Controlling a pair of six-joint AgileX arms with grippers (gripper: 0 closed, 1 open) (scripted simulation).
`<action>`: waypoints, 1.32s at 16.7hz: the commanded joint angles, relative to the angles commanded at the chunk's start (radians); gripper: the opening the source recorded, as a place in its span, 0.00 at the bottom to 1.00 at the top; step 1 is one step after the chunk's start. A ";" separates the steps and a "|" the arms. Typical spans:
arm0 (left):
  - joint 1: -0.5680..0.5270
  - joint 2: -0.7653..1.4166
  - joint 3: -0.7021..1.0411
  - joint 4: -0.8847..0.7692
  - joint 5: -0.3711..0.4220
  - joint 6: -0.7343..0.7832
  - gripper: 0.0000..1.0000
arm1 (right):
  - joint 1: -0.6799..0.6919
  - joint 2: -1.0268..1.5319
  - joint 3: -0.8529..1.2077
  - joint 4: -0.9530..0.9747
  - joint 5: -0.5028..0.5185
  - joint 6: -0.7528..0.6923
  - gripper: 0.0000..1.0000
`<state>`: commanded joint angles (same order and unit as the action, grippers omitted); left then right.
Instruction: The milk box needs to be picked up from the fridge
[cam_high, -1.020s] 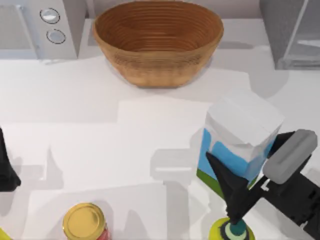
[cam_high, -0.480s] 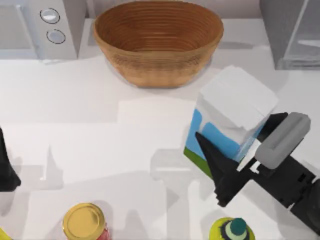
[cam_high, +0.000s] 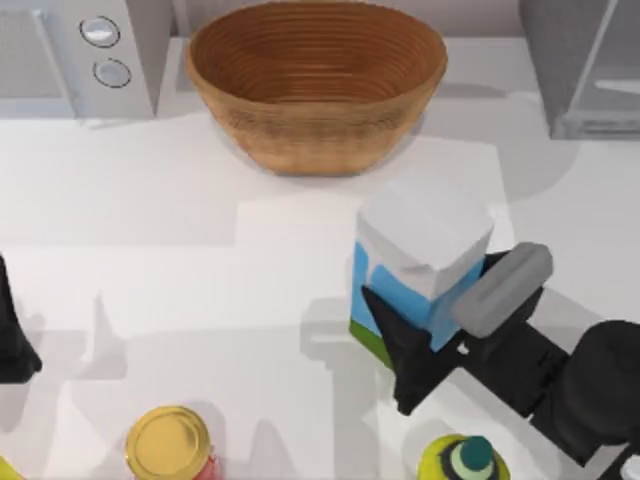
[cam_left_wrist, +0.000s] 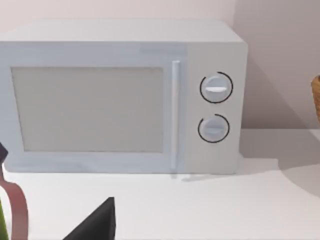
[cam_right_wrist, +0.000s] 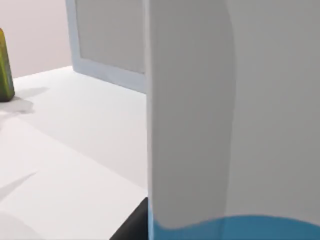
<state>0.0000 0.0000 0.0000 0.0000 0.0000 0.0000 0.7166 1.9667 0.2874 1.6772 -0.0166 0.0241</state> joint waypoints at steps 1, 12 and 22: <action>0.000 0.000 0.000 0.000 0.000 0.000 1.00 | 0.009 0.017 0.006 0.013 0.004 -0.006 0.00; 0.000 0.000 0.000 0.000 0.000 0.000 1.00 | 0.013 0.023 0.009 0.018 0.005 -0.009 0.53; 0.000 0.000 0.000 0.000 0.000 0.000 1.00 | 0.013 0.023 0.009 0.018 0.005 -0.009 1.00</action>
<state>0.0000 0.0000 0.0000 0.0000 0.0000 0.0000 0.7297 1.9899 0.2963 1.6956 -0.0115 0.0155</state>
